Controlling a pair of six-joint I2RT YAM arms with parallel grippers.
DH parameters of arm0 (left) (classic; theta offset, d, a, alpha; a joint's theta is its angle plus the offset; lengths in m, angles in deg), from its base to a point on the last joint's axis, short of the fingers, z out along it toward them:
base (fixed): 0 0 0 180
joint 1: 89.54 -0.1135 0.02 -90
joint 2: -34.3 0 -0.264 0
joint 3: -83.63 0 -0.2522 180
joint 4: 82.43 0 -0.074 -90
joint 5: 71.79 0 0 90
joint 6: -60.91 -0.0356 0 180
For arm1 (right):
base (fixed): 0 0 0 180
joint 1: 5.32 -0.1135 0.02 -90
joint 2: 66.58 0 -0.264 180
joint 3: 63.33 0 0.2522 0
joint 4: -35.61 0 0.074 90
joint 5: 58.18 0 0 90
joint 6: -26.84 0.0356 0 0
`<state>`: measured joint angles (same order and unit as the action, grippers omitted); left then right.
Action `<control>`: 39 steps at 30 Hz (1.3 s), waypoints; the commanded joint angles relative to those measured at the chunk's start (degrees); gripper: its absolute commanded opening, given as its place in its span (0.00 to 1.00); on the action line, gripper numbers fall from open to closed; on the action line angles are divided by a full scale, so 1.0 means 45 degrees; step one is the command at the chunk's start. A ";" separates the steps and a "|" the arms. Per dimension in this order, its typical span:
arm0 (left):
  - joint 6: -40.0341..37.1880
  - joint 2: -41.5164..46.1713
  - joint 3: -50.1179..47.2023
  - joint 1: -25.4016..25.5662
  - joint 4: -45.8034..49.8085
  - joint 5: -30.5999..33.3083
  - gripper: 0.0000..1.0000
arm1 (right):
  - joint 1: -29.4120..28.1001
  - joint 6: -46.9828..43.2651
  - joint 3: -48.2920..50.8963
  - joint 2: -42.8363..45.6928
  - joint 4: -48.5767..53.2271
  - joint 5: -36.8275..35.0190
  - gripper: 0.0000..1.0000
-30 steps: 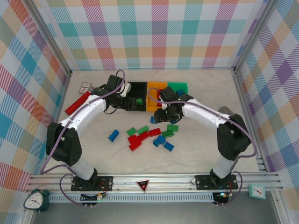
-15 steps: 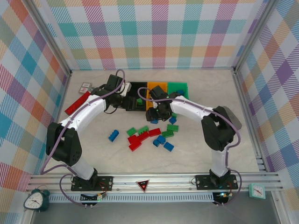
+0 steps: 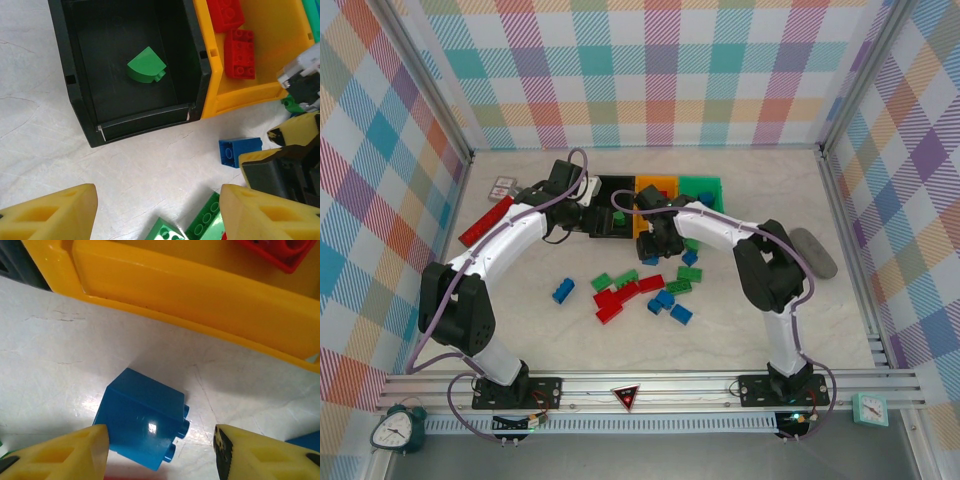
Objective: Sort the legos into containers by color
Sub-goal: Pick up the lego from the center of the table.
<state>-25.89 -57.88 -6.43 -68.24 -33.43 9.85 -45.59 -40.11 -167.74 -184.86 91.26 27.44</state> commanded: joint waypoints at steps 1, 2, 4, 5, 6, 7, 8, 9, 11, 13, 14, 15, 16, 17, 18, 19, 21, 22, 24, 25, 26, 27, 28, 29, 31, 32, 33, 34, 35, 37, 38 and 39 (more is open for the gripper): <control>0.0055 0.0552 -0.0191 0.0110 -0.0276 -0.0084 0.66 | -0.0162 -0.0142 -0.0415 -0.0445 0.0185 0.0196 0.58; 0.0028 0.0570 -0.0174 0.0111 -0.0232 0.0002 0.66 | -0.0187 -0.0122 -0.0521 -0.0558 0.0182 0.0267 0.58; 0.0018 0.0565 -0.0170 0.0103 -0.0234 0.0021 0.66 | -0.0196 -0.0121 -0.0734 -0.0761 0.0241 0.0427 0.58; 0.0018 0.0550 -0.0142 0.0110 -0.0234 -0.0030 0.66 | -0.0206 -0.0123 -0.0866 -0.0880 0.0276 0.0527 0.59; 0.0029 0.0544 -0.0117 0.0111 -0.0234 -0.0073 0.66 | -0.0230 -0.0132 -0.0959 -0.0972 0.0335 0.0588 0.59; 0.0027 0.0515 -0.0131 0.0111 -0.0233 -0.0113 0.66 | -0.0265 -0.0122 -0.1070 -0.1069 0.0391 0.0621 0.59; 0.0027 0.0524 -0.0113 0.0111 -0.0214 -0.0112 0.66 | -0.0299 -0.0125 -0.1138 -0.1113 0.0417 0.0657 0.59; 0.0021 0.0528 -0.0110 0.0111 -0.0195 -0.0087 0.66 | -0.0332 -0.0161 -0.1151 -0.1134 0.0415 0.0688 0.59; 0.0011 0.0610 -0.0141 0.0111 -0.0208 0.0009 0.66 | -0.0385 -0.0180 -0.1163 -0.1157 0.0351 0.0830 0.60; 0.0008 0.0681 -0.0184 0.0111 -0.0233 0.0097 0.66 | -0.0425 -0.0133 -0.1185 -0.1157 0.0311 0.1014 0.61; 0.0010 0.0715 -0.0201 0.0111 -0.0263 0.0100 0.66 | -0.0434 -0.0122 -0.1203 -0.1129 0.0263 0.1176 0.61; -0.0008 0.0736 -0.0206 0.0111 -0.0287 0.0100 0.66 | -0.0462 -0.0122 -0.1186 -0.1104 0.0208 0.1336 0.62; 0.0006 0.0753 -0.0225 0.0111 -0.0303 0.0101 0.66 | -0.0498 -0.0122 -0.1183 -0.1074 0.0146 0.1482 0.62; 0.0015 0.0763 -0.0230 0.0111 -0.0329 0.0080 0.66 | -0.0557 -0.0160 -0.1198 -0.1031 0.0089 0.1558 0.62; 0.0029 0.0777 -0.0241 0.0111 -0.0341 0.0079 0.66 | -0.0621 -0.0197 -0.1241 -0.0994 0.0103 0.1532 0.63; 0.0023 0.0793 -0.0268 0.0111 -0.0359 0.0090 0.66 | -0.0739 -0.0234 -0.1325 -0.0990 0.0153 0.1392 0.63; 0.0020 0.0781 -0.0264 0.0111 -0.0362 0.0110 0.66 | -0.0830 -0.0263 -0.1463 -0.1085 0.0204 0.1269 0.63; 0.0030 0.0787 -0.0259 0.0111 -0.0370 0.0103 0.66 | -0.0831 -0.0243 -0.1534 -0.1192 0.0208 0.1366 0.63; 0.0030 0.0815 -0.0280 0.0111 -0.0356 0.0118 0.66 | -0.0826 -0.0220 -0.1666 -0.1404 0.0229 0.1507 0.64; 0.0015 0.0834 -0.0281 0.0111 -0.0371 0.0158 0.66 | -0.0853 -0.0198 -0.1691 -0.1508 0.0221 0.1542 0.64; 0.0021 0.0852 -0.0307 0.0111 -0.0371 0.0179 0.66 | -0.0864 -0.0173 -0.1715 -0.1576 0.0193 0.1587 0.64; 0.0005 0.0875 -0.0305 0.0111 -0.0371 0.0216 0.66 | -0.0875 -0.0161 -0.1691 -0.1635 0.0184 0.1582 0.64; 0.0003 0.0909 -0.0322 0.0111 -0.0381 0.0236 0.66 | -0.0893 -0.0151 -0.1691 -0.1684 0.0201 0.1551 0.64; 0.0010 0.0929 -0.0323 0.0111 -0.0388 0.0266 0.66 | -0.0895 -0.0159 -0.1689 -0.1723 0.0249 0.1478 0.64; 0.0011 0.0932 -0.0338 0.0111 -0.0391 0.0257 0.66 | -0.0895 -0.0218 -0.1709 -0.1816 0.0388 0.1271 0.63; 0.0001 0.0935 -0.0345 0.0111 -0.0415 0.0247 0.66 | -0.0892 -0.0257 -0.1728 -0.1858 0.0454 0.1165 0.61; 0.0016 0.0934 -0.0332 0.0111 -0.0428 0.0222 0.66 | -0.0903 -0.0304 -0.1702 -0.1852 0.0488 0.1097 0.57; 0.0014 0.0934 -0.0331 0.0111 -0.0420 0.0208 0.66 | -0.0890 -0.0307 -0.1641 -0.1825 0.0449 0.1076 0.52; 0.0012 0.0924 -0.0336 0.0111 -0.0427 0.0221 0.66 | -0.0894 -0.0300 -0.1553 -0.1748 0.0400 0.1120 0.46; 0.0007 0.0922 -0.0337 0.0111 -0.0409 0.0233 0.66 | -0.0894 -0.0269 -0.1373 -0.1506 0.0213 0.1146 0.36; -0.0004 0.0933 -0.0332 0.0111 -0.0424 0.0242 0.66 | -0.0885 -0.0251 -0.1304 -0.1345 0.0153 0.1102 0.34; 0.0010 0.0931 -0.0342 0.0111 -0.0420 0.0252 0.66 | -0.0874 -0.0193 -0.1259 -0.1201 0.0147 0.1001 0.33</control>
<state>-25.89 -55.81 -7.37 -68.24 -34.41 10.61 -49.53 -40.98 -174.26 -192.22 91.39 32.67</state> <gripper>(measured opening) 0.655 0.344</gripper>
